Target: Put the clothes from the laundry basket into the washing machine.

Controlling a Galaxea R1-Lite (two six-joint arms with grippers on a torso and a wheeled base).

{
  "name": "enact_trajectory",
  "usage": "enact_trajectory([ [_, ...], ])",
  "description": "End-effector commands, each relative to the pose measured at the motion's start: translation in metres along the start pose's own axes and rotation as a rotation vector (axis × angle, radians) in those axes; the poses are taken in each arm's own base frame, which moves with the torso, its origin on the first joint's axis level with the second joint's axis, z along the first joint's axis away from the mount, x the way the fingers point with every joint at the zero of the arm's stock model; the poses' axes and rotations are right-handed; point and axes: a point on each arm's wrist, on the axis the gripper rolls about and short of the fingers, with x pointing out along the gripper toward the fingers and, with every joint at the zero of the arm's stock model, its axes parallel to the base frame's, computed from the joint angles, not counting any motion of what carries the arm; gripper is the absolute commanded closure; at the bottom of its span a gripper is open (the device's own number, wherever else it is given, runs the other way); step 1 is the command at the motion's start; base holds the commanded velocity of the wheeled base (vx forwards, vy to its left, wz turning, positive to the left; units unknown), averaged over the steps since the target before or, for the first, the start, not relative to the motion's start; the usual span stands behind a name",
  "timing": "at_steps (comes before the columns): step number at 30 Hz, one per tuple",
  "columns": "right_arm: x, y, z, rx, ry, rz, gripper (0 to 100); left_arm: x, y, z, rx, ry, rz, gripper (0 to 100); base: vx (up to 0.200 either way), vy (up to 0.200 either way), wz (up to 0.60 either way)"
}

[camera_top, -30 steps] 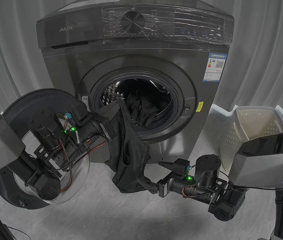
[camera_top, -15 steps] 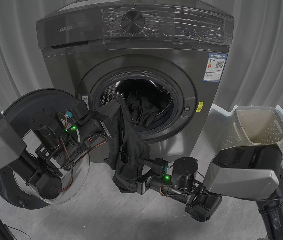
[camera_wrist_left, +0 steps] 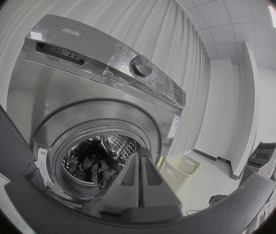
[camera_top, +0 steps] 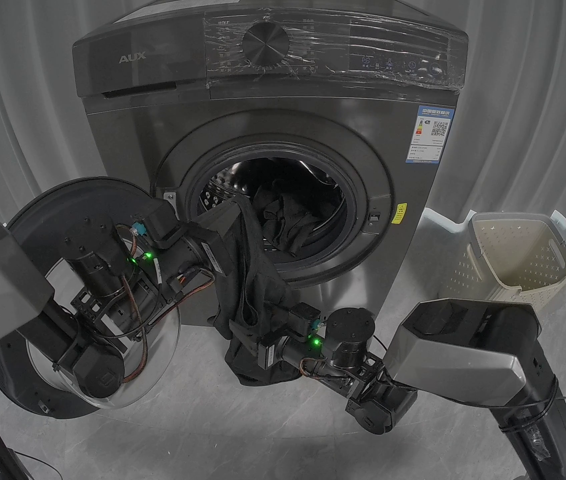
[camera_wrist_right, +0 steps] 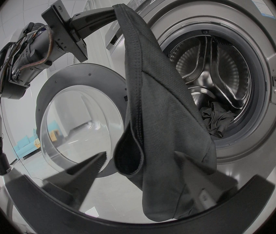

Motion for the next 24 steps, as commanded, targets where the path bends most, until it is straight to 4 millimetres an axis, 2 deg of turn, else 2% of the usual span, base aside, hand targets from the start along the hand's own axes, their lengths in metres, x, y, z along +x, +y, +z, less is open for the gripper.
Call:
enact_trajectory([
  [1,0.002,-0.002,0.0,0.0,-0.01,-0.006,100,0.001,0.003,-0.005,-0.001,0.012,0.009,100,0.0,0.0,0.0],
  [4,-0.001,-0.002,0.01,0.001,-0.026,-0.028,100,0.001,0.004,-0.007,0.001,0.018,0.013,100,0.0,0.0,0.0],
  [11,-0.034,-0.005,0.055,0.004,-0.038,-0.061,100,0.002,0.011,-0.008,0.003,0.017,0.031,100,0.0,0.0,0.0],
  [14,-0.055,-0.017,0.074,-0.005,-0.032,-0.1,100,0.002,0.012,-0.007,0.005,0.013,0.035,100,0.0,0.0,0.0],
  [16,-0.059,-0.019,0.077,-0.008,-0.029,-0.108,100,0.002,0.013,-0.007,0.005,0.013,0.036,100,0.0,0.0,0.0],
  [17,-0.077,-0.029,0.088,-0.013,-0.023,-0.135,100,0.001,0.015,-0.003,0.007,0.004,0.042,100,0.0,0.0,0.0],
  [18,-0.082,-0.032,0.093,-0.014,-0.028,-0.142,100,0.001,0.016,-0.003,0.008,0.003,0.045,100,0.0,0.0,0.0],
  [24,-0.114,-0.053,0.111,-0.038,-0.029,-0.198,100,0.0,0.019,-0.002,0.01,0.003,0.054,100,0.0,0.0,0.0],
])
